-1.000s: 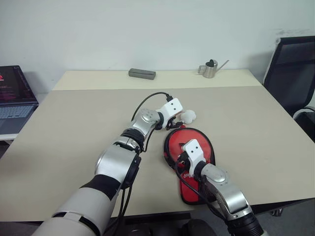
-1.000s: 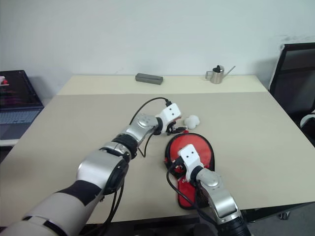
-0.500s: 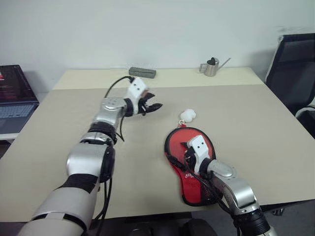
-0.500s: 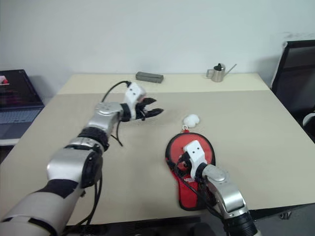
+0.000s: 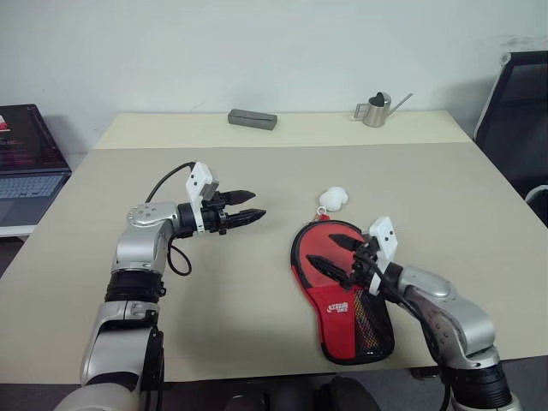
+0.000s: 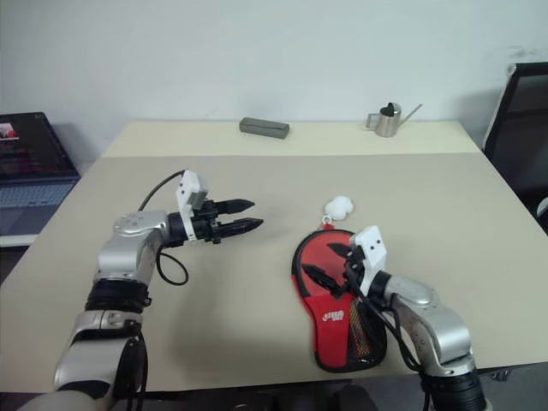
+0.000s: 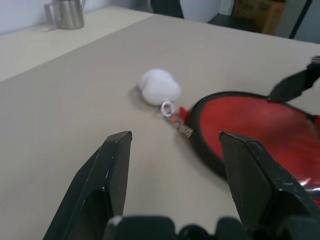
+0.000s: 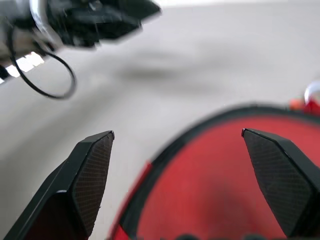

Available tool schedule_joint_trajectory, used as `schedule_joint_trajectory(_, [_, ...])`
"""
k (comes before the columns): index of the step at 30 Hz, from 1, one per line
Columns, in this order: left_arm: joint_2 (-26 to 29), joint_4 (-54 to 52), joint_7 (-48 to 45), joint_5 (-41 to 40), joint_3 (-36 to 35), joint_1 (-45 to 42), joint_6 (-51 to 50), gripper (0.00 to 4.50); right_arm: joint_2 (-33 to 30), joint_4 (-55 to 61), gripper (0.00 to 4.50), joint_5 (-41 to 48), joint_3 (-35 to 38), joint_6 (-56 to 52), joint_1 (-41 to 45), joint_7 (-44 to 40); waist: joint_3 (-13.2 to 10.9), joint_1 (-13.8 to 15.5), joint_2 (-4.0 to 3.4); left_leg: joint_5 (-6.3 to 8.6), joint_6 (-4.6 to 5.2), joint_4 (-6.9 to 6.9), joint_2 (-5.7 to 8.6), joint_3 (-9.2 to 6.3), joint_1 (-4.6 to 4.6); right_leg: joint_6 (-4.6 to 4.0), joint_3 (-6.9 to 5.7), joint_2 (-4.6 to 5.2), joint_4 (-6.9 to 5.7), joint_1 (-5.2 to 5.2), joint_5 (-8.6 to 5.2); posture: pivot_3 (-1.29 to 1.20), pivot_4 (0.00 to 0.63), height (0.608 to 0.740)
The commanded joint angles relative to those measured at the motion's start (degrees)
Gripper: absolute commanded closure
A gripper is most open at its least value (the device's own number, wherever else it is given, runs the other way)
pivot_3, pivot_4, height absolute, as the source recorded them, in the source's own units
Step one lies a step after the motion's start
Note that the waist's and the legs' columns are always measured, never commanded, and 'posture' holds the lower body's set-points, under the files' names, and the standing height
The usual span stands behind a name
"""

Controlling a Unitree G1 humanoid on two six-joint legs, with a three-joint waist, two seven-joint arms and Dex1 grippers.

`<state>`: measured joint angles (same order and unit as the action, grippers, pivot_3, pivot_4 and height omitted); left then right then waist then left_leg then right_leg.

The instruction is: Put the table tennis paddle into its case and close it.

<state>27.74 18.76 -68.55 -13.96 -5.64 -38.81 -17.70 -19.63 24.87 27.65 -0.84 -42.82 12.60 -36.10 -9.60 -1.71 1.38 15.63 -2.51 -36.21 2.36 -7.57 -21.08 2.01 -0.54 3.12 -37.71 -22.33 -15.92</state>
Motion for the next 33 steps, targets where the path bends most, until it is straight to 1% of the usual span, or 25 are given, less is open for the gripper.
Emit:
schedule_joint_trajectory(1, [-0.1, -10.2, 1.7, -2.6, 1.8, 1.9, -2.2, 1.49, -5.4, 3.5, 0.0, 4.9, 4.9, -1.7, 1.4, -3.4, 0.0, 0.0, -0.01, 0.01, 0.01, -0.01, 0.03, 0.04, 0.02, 0.0, -0.01, 0.0, 0.02, 0.02, 0.0, 0.0, 0.15, 0.74])
schedule_joint_trajectory(4, [-0.6, -14.3, 2.8, -3.7, 3.5, 3.2, -4.0, 1.49, -11.3, 2.0, 0.0, 5.7, 7.9, -1.1, 1.8, -6.2, 0.0, 0.0, -0.01, 0.02, 0.03, -0.03, 0.07, 0.08, 0.02, 0.0, -0.02, 0.0, 0.03, 0.04, 0.0, 0.0, 0.15, 0.74])
schedule_joint_trajectory(8, [-0.7, -17.1, 3.4, -4.1, 5.8, 4.7, -4.5, 1.49, -18.1, -2.2, 0.0, 5.1, 10.6, 1.3, 3.3, -9.9, -0.1, 0.0, -0.02, 0.02, 0.05, -0.03, 0.04, 0.13, 0.07, 0.0, -0.06, -0.01, 0.01, 0.06, 0.0, 0.0, 0.15, 0.74])
schedule_joint_trajectory(12, [-0.8, -19.0, 2.8, -5.5, 7.5, 5.4, -4.7, 1.49, -22.9, -6.9, 0.0, 4.4, 12.1, 3.8, 5.0, -13.3, -0.1, -0.1, -0.02, 0.03, 0.05, -0.02, -0.01, 0.25, 0.11, 0.0, -0.03, -0.03, -0.01, 0.07, 0.0, 0.0, 0.15, 0.74])
schedule_joint_trajectory(15, [-1.1, -19.0, 2.5, -5.4, 9.3, 5.4, -4.4, 1.49, -24.4, -8.9, 0.0, 3.9, 11.9, 5.3, 5.7, -14.4, -0.1, 0.0, 0.01, 0.02, 0.05, -0.03, 0.0, 0.32, 0.12, 0.0, -0.03, -0.03, -0.01, 0.07, 0.0, 0.0, 0.15, 0.74])
schedule_joint_trajectory(18, [-2.3, -17.5, 3.1, -3.3, 12.4, 5.0, -2.5, 1.49, -24.8, -9.7, 0.0, 3.9, 11.4, 5.8, 6.6, -14.9, -0.1, 0.1, 0.02, 0.02, 0.05, -0.06, 0.01, 0.35, 0.11, 0.0, -0.01, -0.03, -0.01, 0.09, 0.0, 0.0, 0.15, 0.74])
schedule_joint_trajectory(22, [-5.0, -15.6, 3.1, -2.4, 15.9, 4.6, -0.9, 1.49, -24.5, -9.8, 0.0, 3.6, 10.9, 6.2, 6.0, -15.4, -0.1, 0.1, 0.03, 0.01, 0.03, -0.15, 0.03, 0.36, 0.07, 0.0, -0.02, -0.03, -0.01, 0.1, 0.0, 0.0, 0.15, 0.74])
schedule_joint_trajectory(26, [-8.3, -11.8, 3.1, -0.4, 18.9, 3.2, 2.9, 1.49, -25.1, -10.4, 0.0, 2.9, 11.2, 6.5, 5.6, -15.9, -0.1, 0.2, 0.04, 0.01, 0.03, -0.23, 0.04, 0.36, 0.06, 0.0, -0.02, -0.03, -0.03, 0.12, 0.0, 0.0, 0.15, 0.74])
schedule_joint_trajectory(30, [-12.2, -7.8, 4.2, 1.7, 21.6, 1.0, 5.9, 1.49, -29.0, -11.7, 0.0, 3.6, 12.9, 5.4, 5.3, -19.1, -0.2, 0.4, -0.04, 0.05, 0.09, -0.48, 0.1, 0.39, -0.03, 0.0, -0.04, -0.04, -0.08, 0.14, 0.0, 0.0, 0.15, 0.74])
schedule_joint_trajectory(33, [-13.5, -6.3, 4.9, 2.6, 22.4, 0.8, 6.8, 1.49, -31.0, -12.6, 0.0, 4.1, 13.4, 5.4, 5.3, -20.7, -0.2, 0.2, -0.02, 0.13, 0.22, -0.66, 0.11, 0.42, -0.07, 0.0, -0.01, -0.04, -0.11, 0.16, 0.0, 0.0, 0.15, 0.74])
